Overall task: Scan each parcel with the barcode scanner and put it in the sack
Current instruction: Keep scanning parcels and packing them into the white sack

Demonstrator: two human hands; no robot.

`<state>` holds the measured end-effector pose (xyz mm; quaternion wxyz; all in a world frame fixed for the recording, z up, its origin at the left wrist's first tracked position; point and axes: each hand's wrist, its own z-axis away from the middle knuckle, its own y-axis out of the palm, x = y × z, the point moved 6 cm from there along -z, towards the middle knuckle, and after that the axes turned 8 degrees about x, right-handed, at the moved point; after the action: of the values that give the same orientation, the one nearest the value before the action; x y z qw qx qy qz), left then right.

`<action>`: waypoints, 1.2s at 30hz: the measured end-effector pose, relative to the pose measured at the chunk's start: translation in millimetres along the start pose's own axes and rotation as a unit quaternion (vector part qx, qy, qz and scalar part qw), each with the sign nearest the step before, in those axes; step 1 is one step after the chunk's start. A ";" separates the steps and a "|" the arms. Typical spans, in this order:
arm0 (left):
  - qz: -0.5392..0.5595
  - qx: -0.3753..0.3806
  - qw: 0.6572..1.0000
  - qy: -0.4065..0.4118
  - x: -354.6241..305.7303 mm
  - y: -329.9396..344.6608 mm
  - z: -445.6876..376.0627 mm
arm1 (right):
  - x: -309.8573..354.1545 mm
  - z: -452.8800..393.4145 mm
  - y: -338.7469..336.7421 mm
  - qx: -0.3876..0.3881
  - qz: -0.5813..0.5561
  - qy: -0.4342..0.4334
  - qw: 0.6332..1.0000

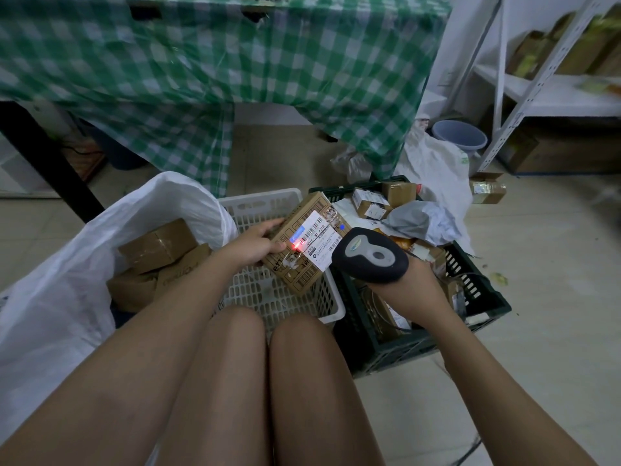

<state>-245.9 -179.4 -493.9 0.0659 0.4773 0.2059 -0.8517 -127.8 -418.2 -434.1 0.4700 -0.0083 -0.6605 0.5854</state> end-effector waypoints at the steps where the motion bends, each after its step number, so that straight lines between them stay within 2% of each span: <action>1: 0.002 -0.001 1.000 0.002 -0.7 0.2 0.4 | -1.5 -0.5 -0.1 0.000 -0.003 0.004 1.000; 5: 0.009 -0.007 1.000 0.011 -1.3 0.8 6.4 | -4.1 -2.0 1.9 -0.003 -0.019 0.016 1.000; 11: 0.087 -0.035 0.992 0.083 3.5 -7.2 41.9 | 3.3 -3.1 7.5 -0.026 -0.195 0.021 0.980; 14: 0.130 -0.077 0.978 0.146 10.0 -24.3 75.8 | 28.4 -7.5 13.3 -0.047 -0.274 -0.018 0.961; 18: 0.181 -0.167 0.949 0.198 27.0 -65.2 129.6 | 63.6 -29.4 29.6 -0.041 -0.285 -0.019 0.957; 21: 0.124 -0.272 0.933 0.201 49.6 -105.4 169.4 | 96.7 -54.4 49.1 -0.012 -0.279 -0.019 0.960; 23: 0.128 -0.312 0.921 0.192 71.9 -124.9 191.3 | 125.0 -68.0 67.2 0.012 -0.268 -0.038 0.963; 26: 0.107 -0.312 0.926 0.182 104.0 -136.9 209.8 | 164.6 -83.9 93.9 0.024 -0.244 -0.067 0.967; 29: 0.004 -0.329 0.933 0.149 129.9 -139.8 217.4 | 181.5 -105.6 124.3 0.035 -0.175 -0.061 0.982; 32: -0.108 -0.373 0.918 0.082 147.6 -142.6 213.5 | 182.0 -121.9 155.5 0.064 -0.113 -0.048 0.990; 34: -0.171 -0.385 0.904 0.065 150.1 -140.6 204.6 | 178.2 -124.7 165.7 0.054 -0.089 -0.040 0.994; 36: -0.225 -0.384 0.894 0.057 152.5 -138.9 189.5 | 177.6 -125.3 169.4 0.042 -0.130 -0.032 0.990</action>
<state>-519.5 -119.0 -495.0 0.0384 0.4037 0.6220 -0.6698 -239.3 -169.3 -473.9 0.5202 0.1161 -0.6455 0.5470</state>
